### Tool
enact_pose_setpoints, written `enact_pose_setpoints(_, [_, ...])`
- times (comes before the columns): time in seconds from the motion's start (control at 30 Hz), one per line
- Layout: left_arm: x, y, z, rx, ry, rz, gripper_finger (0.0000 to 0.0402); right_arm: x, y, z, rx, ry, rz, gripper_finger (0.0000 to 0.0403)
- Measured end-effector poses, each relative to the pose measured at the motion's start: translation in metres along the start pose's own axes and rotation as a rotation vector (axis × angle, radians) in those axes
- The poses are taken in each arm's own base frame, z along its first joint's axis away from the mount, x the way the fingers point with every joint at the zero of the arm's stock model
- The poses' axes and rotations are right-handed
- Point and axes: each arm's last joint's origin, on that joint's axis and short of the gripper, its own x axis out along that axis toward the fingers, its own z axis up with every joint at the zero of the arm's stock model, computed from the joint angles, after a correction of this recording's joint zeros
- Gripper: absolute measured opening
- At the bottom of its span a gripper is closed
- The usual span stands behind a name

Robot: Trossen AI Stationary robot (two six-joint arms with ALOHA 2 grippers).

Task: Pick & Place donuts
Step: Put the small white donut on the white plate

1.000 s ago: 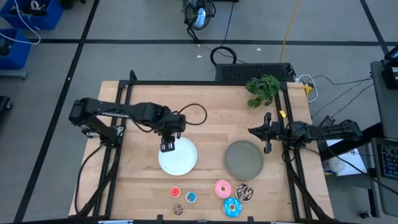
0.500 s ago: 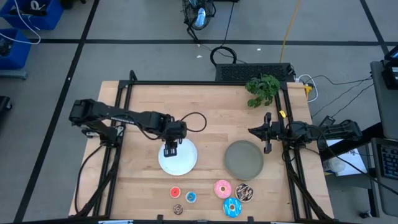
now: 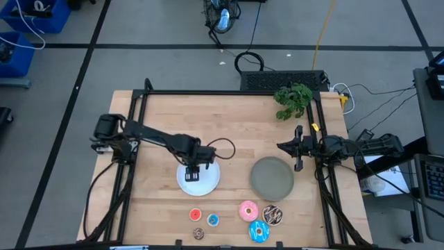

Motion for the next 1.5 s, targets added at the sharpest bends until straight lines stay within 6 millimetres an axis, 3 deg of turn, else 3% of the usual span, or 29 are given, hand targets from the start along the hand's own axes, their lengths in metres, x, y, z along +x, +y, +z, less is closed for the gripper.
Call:
enact_pose_setpoints(0.7, [0.003,-0.002,0.003,0.034,-0.024,0.004,0.0198,0.0,0.0,0.0,0.004,0.0,0.0,0.0])
enact_pose_setpoints(0.97, [0.018,0.004,-0.011,0.046,0.039,0.016,0.0198,0.0,0.0,0.0,0.002,0.0,0.0,0.0])
enact_pose_setpoints(1.27, [0.019,0.004,-0.011,0.071,0.035,0.015,0.0198,0.0,0.0,0.0,0.001,-0.001,0.0,0.0])
enact_pose_setpoints(1.5, [0.019,0.002,-0.01,0.099,0.031,-0.029,0.0231,0.0,0.0,0.0,0.001,-0.001,0.0,0.0])
